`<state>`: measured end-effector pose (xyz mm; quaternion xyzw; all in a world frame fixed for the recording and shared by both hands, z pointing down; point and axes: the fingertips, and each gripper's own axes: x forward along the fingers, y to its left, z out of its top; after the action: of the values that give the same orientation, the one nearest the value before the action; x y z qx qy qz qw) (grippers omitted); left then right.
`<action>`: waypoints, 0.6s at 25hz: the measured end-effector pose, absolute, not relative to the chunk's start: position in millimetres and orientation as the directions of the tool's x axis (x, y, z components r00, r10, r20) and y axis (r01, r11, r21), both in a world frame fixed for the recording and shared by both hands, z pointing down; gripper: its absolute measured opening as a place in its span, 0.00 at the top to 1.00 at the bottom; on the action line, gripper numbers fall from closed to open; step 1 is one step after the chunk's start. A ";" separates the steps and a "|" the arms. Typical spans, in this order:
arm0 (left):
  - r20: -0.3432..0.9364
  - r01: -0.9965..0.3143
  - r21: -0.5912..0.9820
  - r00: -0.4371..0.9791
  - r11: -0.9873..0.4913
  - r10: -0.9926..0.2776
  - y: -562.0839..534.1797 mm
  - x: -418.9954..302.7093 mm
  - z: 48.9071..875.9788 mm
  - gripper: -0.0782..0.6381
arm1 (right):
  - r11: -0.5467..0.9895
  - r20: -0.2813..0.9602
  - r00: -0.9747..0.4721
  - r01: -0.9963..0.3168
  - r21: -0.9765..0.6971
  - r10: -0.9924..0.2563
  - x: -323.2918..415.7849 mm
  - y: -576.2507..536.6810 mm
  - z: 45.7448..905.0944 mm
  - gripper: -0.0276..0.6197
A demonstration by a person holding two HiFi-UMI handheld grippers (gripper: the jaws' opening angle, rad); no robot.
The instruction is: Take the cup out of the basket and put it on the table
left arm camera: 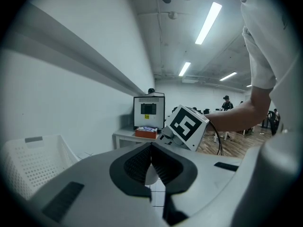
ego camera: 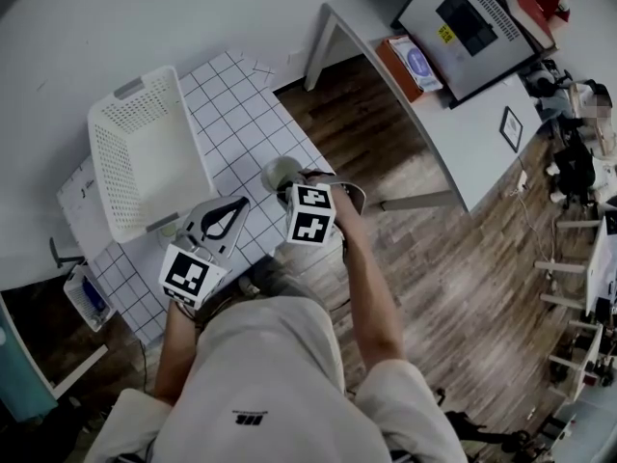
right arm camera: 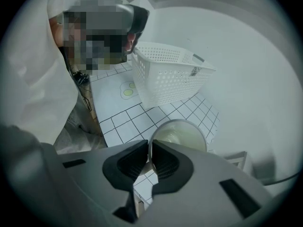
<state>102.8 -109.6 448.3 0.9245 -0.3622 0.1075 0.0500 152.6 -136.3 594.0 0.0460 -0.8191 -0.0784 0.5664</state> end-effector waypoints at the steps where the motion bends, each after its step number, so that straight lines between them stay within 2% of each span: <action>1: 0.239 -0.680 0.017 0.715 -0.733 -0.657 -109.6 103.1 450.1 0.88 | 0.984 0.923 -0.348 0.014 0.180 -0.164 153.6 -135.9 595.9 0.90; 15: 0.297 -0.669 0.061 0.720 -0.740 -0.627 -114.6 110.6 475.3 0.88 | 0.992 0.942 -0.315 0.005 0.128 -0.120 160.4 -129.5 629.1 0.90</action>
<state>110.6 -114.6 475.3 0.9238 -0.3507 0.1296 0.0824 160.4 -129.5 629.1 0.0355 -0.8090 -0.0533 0.5843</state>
